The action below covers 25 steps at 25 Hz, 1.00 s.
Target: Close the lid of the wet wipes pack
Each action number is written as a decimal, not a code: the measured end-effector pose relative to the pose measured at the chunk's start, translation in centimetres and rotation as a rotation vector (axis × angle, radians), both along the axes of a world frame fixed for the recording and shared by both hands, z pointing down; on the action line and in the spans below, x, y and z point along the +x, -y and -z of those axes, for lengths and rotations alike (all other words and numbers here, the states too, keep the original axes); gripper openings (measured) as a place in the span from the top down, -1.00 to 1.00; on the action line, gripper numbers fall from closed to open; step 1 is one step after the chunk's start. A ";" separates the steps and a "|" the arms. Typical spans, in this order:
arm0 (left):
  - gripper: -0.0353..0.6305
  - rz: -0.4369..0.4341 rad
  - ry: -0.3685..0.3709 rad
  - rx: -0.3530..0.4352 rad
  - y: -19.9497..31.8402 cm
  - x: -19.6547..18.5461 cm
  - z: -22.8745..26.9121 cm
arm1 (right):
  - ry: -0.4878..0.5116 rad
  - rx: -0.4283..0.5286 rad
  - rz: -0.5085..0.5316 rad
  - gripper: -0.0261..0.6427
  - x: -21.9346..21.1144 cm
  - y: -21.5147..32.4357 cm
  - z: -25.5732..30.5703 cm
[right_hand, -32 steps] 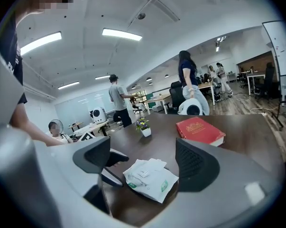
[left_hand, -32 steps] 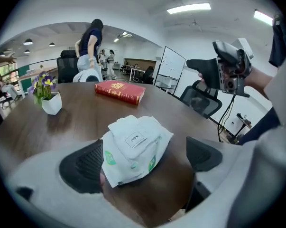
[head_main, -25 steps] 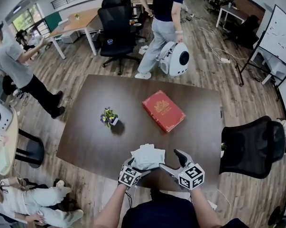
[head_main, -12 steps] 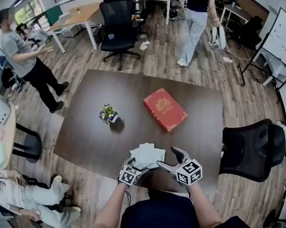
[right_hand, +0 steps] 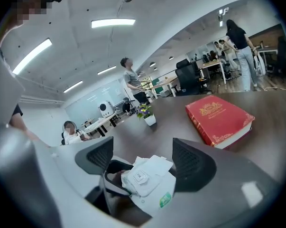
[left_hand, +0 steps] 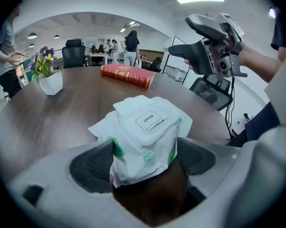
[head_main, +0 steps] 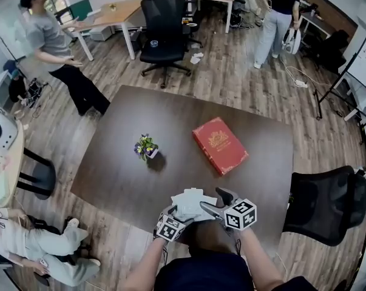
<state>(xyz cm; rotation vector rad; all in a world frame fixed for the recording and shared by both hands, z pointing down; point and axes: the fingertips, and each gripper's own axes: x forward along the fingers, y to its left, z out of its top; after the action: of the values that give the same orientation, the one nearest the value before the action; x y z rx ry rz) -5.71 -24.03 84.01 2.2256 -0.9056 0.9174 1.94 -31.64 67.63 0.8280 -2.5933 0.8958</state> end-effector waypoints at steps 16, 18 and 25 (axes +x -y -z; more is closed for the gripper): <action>-0.34 -0.007 0.021 -0.046 0.1 -0.3 -1.0 | -0.135 -0.207 0.129 -0.28 -3.0 2.2 -10.4; -0.34 -0.006 0.020 -0.054 0.1 -0.2 -0.7 | -0.167 -0.211 0.142 -0.28 -3.3 2.3 -11.2; -0.34 0.001 0.014 -0.045 0.1 -0.2 -1.0 | -0.189 -0.275 0.155 -0.28 -4.2 2.3 -12.9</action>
<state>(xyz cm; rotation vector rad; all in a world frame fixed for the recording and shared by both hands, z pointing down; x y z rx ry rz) -5.95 -24.12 84.98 2.1826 -0.8837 0.9452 -2.30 -33.93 80.53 0.5965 -2.2713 1.0434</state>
